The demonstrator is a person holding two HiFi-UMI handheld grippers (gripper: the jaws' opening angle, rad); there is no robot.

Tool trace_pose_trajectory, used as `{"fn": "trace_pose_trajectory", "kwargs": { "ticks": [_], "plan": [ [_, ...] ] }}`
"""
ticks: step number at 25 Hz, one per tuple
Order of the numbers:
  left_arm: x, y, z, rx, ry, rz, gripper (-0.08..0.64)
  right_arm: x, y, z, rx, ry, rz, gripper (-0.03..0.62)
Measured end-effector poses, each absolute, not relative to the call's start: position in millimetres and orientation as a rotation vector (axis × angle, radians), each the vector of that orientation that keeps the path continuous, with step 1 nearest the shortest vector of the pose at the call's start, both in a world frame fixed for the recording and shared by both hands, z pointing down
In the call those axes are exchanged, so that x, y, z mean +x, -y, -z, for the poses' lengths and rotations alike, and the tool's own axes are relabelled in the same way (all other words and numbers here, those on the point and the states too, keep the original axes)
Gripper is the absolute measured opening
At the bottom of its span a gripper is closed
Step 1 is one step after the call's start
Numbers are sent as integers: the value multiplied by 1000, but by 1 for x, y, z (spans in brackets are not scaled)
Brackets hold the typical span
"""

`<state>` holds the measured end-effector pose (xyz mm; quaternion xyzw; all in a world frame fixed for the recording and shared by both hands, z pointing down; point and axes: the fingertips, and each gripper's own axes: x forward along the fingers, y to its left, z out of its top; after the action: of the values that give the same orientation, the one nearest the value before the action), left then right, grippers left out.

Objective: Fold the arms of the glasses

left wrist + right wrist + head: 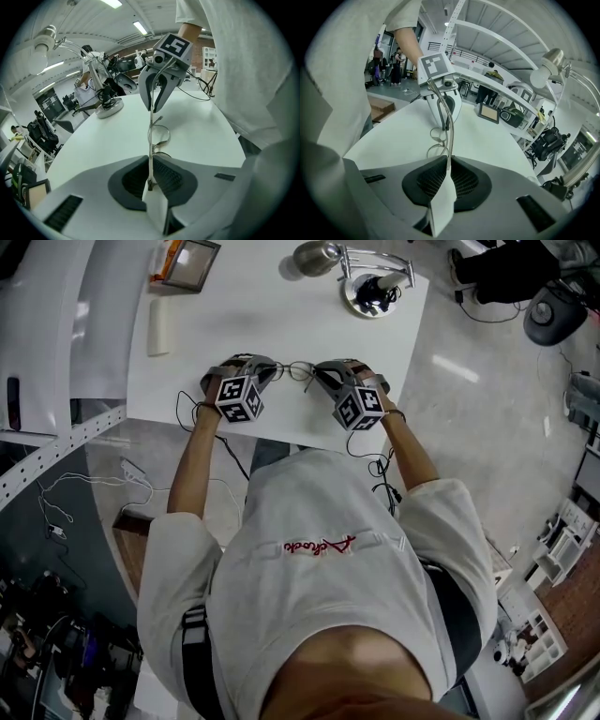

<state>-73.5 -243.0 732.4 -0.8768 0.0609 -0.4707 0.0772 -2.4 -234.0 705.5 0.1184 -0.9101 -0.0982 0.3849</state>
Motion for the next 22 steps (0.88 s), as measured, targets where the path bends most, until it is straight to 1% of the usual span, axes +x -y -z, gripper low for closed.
{"fn": "trace_pose_trajectory", "kwargs": {
  "ticks": [10, 22],
  "plan": [
    [-73, 241, -744, -2672, -176, 1450, 49, -6, 235, -705, 288, 2315, 223, 52],
    [-73, 241, -744, -2708, -192, 1413, 54, -26, 235, -715, 153, 2246, 202, 49]
  ]
}}
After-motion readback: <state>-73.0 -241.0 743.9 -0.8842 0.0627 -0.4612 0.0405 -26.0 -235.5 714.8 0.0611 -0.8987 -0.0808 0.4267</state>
